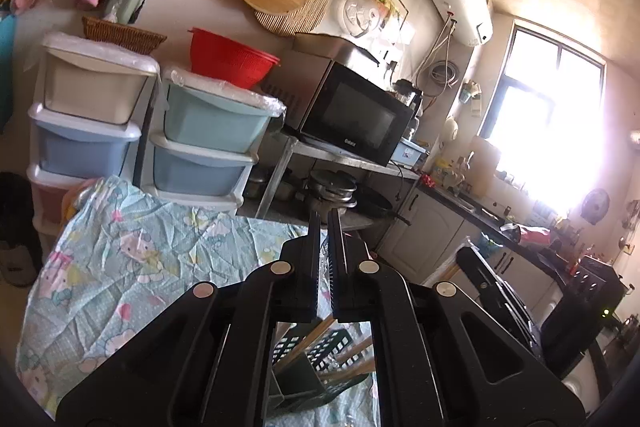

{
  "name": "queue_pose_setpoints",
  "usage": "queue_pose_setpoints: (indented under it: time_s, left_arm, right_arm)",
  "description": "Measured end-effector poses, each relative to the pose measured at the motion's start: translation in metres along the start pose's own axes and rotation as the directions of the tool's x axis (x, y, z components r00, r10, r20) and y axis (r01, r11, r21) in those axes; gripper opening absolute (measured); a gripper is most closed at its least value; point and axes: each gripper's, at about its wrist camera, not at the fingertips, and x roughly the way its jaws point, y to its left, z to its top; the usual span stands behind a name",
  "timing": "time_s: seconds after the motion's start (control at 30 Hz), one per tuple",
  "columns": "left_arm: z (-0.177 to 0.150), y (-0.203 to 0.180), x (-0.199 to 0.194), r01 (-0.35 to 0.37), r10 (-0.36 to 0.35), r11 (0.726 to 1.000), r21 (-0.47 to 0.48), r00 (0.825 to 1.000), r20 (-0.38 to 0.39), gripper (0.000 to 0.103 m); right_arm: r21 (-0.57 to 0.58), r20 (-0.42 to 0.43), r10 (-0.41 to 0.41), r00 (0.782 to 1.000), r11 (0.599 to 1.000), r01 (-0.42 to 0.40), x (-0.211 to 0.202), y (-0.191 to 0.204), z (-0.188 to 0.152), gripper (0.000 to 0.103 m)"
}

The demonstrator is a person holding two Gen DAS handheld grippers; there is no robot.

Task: Organize utensils
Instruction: 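Lower the chopsticks into the caddy slots and open both grippers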

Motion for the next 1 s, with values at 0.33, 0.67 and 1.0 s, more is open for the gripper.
queue_pose_setpoints:
  time_s: [0.33,0.67,1.0]
  left_arm:
    - [-0.025,0.014,0.008,-0.011,0.009,1.000,-0.029,0.999,-0.047,0.002]
    - [-0.047,0.018,0.011,-0.010,0.007,0.999,-0.035,0.997,-0.078,0.002]
    - [-0.060,0.024,0.014,-0.040,0.036,0.999,-0.035,0.994,-0.107,0.002]
  right_arm:
    - [0.018,-0.068,0.003,0.998,1.000,-0.001,0.013,0.002,-0.022,0.005]
    - [0.050,-0.151,-0.014,0.988,0.999,0.022,0.022,0.000,-0.041,0.005]
    - [0.058,-0.185,-0.041,0.982,0.997,0.052,0.013,-0.006,-0.051,0.028]
